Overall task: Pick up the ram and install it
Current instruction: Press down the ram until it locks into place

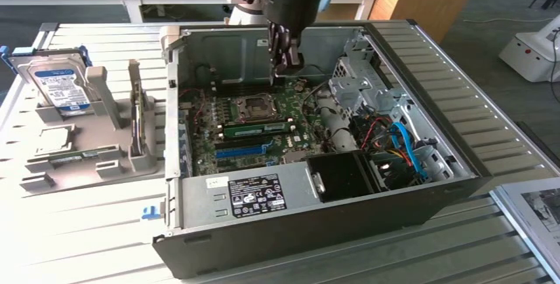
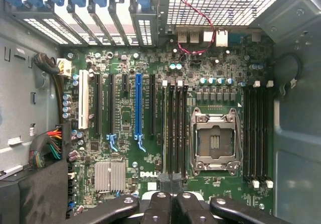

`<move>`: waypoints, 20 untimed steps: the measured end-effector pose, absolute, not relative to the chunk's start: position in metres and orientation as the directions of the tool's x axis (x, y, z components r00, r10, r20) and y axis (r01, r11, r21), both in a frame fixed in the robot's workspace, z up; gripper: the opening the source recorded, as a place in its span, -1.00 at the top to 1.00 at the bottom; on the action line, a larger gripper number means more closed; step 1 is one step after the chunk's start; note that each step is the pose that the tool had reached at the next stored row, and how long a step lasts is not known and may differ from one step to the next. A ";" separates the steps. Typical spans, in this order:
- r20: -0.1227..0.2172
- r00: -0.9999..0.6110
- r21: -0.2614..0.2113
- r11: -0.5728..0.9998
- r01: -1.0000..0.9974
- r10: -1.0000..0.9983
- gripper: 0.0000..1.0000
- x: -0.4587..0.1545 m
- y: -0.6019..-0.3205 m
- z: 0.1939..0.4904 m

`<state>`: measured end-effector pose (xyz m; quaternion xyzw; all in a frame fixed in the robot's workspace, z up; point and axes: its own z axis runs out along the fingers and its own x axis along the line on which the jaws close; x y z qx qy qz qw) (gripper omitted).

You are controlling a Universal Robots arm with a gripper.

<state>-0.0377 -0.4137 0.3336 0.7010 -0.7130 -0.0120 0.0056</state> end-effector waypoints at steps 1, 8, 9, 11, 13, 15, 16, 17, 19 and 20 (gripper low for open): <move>-0.009 -0.017 0.025 0.017 -1.000 -1.000 0.80 -0.036 -0.414 0.334; -0.009 -0.017 0.025 0.017 -1.000 -1.000 0.80 -0.014 -0.414 0.334; -0.009 -0.017 0.025 0.017 -1.000 -1.000 0.80 -0.012 -0.414 0.334; -0.009 -0.017 0.026 0.017 -1.000 -1.000 0.80 -0.007 -0.414 0.334; -0.009 -0.017 0.026 0.017 -1.000 -1.000 0.80 -0.003 -0.414 0.334; -0.009 -0.017 0.026 0.017 -1.000 -1.000 0.80 0.000 -0.414 0.333; -0.009 -0.017 0.026 0.017 -1.000 -1.000 0.80 0.001 -0.414 0.333; -0.009 -0.017 0.026 0.017 -1.000 -1.000 0.80 0.002 -0.414 0.333; -0.009 -0.017 0.026 0.017 -1.000 -1.000 0.80 0.002 -0.414 0.333; -0.009 -0.017 0.026 0.017 -1.000 -1.000 0.80 0.002 -0.414 0.333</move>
